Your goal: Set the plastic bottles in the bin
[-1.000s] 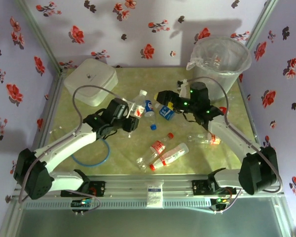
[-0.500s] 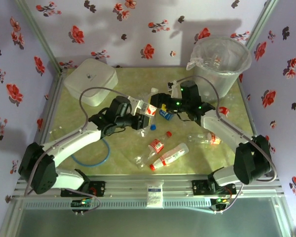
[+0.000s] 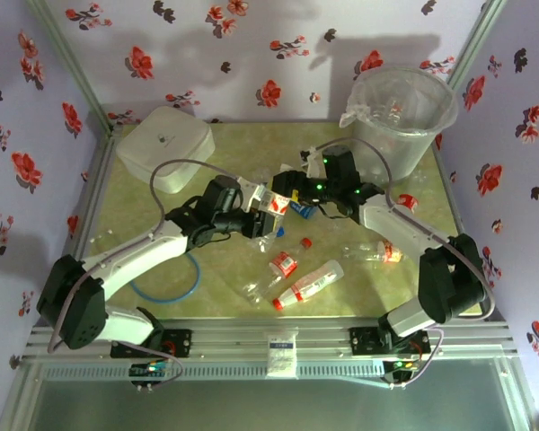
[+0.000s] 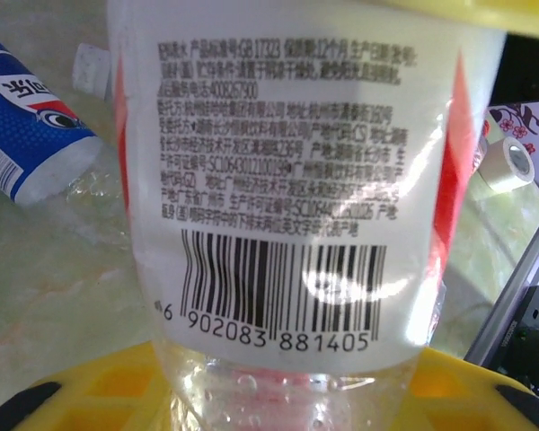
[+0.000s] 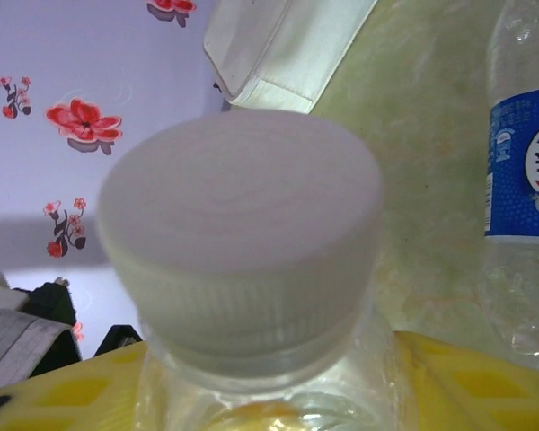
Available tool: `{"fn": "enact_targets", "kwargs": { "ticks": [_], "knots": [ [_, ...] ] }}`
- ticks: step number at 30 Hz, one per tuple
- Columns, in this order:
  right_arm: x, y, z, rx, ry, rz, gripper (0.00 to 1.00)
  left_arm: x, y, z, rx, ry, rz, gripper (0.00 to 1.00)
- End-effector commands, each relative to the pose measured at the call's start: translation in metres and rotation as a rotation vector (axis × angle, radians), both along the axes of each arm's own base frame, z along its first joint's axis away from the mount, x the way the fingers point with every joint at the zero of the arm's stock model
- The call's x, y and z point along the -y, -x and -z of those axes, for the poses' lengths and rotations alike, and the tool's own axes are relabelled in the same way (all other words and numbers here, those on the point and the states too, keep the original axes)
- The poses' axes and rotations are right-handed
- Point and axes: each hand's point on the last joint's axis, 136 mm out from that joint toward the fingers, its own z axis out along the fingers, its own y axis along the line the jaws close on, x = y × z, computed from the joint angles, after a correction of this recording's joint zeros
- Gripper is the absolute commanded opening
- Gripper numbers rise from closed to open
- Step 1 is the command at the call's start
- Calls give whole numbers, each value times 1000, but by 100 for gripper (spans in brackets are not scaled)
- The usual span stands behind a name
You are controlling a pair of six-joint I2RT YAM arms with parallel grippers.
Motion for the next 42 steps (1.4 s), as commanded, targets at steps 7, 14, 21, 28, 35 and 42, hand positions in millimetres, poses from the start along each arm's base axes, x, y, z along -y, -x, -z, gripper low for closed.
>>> {"fn": "enact_targets", "kwargs": {
  "ticks": [7, 14, 21, 28, 35, 42],
  "knots": [
    [6, -4, -30, 110, 50, 3, 48, 9, 0, -12, 39, 18, 48, 43],
    [48, -30, -68, 229, 153, 108, 46, -6, -1, -27, 117, 9, 20, 100],
    [163, -87, -182, 420, 238, 482, 43, -23, 5, -26, 116, 6, -16, 100],
    [282, -134, -264, 583, 380, 958, 40, -34, 12, -36, 131, 26, -43, 100],
    [345, -173, -267, 550, 501, 1145, 39, -60, 25, -37, 148, -1, -98, 100],
    [356, -217, -202, 416, 678, 1093, 39, -64, 30, -26, 115, -16, -100, 100]
  ]
}}
